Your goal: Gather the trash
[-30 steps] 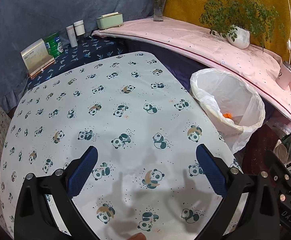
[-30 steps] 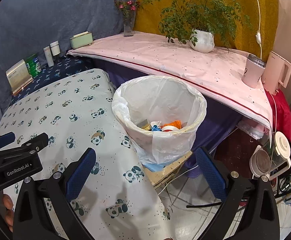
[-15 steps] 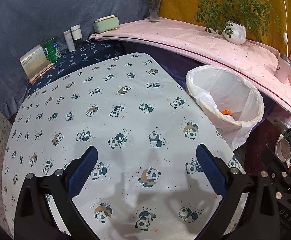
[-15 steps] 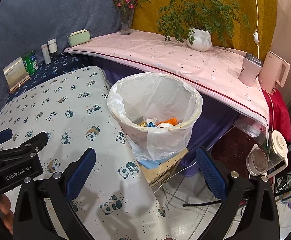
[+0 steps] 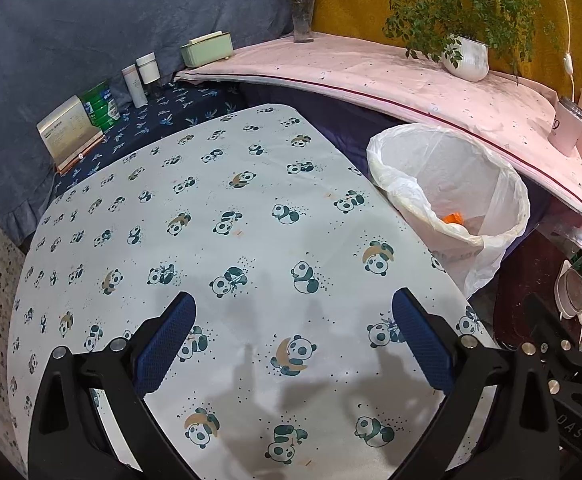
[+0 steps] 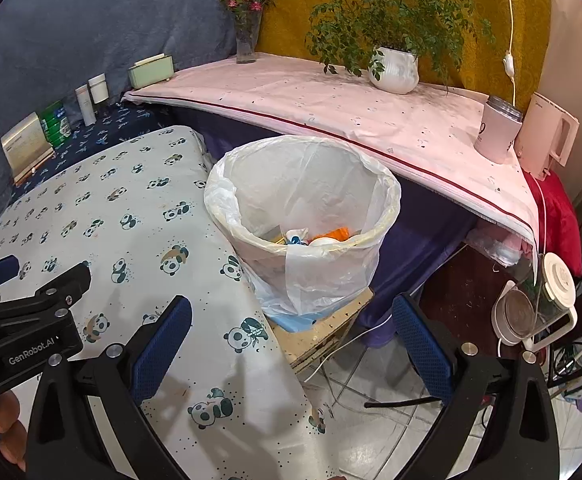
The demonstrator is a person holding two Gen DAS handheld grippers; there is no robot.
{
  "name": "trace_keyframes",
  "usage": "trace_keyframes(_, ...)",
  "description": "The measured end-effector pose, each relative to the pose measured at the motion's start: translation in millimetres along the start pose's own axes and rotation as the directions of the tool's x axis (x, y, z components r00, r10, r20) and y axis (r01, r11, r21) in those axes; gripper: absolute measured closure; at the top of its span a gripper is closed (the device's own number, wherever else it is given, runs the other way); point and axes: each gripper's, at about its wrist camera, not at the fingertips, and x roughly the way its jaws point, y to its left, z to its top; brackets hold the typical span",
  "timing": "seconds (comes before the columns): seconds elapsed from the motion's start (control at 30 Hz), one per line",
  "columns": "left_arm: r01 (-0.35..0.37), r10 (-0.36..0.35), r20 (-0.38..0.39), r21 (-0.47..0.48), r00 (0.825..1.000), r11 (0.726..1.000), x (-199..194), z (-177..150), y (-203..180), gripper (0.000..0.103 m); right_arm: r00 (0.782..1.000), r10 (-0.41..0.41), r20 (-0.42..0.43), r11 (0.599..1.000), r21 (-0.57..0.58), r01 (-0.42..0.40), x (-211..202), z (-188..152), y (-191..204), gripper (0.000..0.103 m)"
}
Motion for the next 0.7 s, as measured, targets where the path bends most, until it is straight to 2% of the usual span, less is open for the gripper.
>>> trace_keyframes(0.7, 0.002, -0.002, 0.006, 0.011, 1.0, 1.0, -1.4, 0.7, -2.0, 0.009, 1.0, 0.0, -0.013, 1.0, 0.002, 0.0, 3.1, -1.3, -0.6, 0.007)
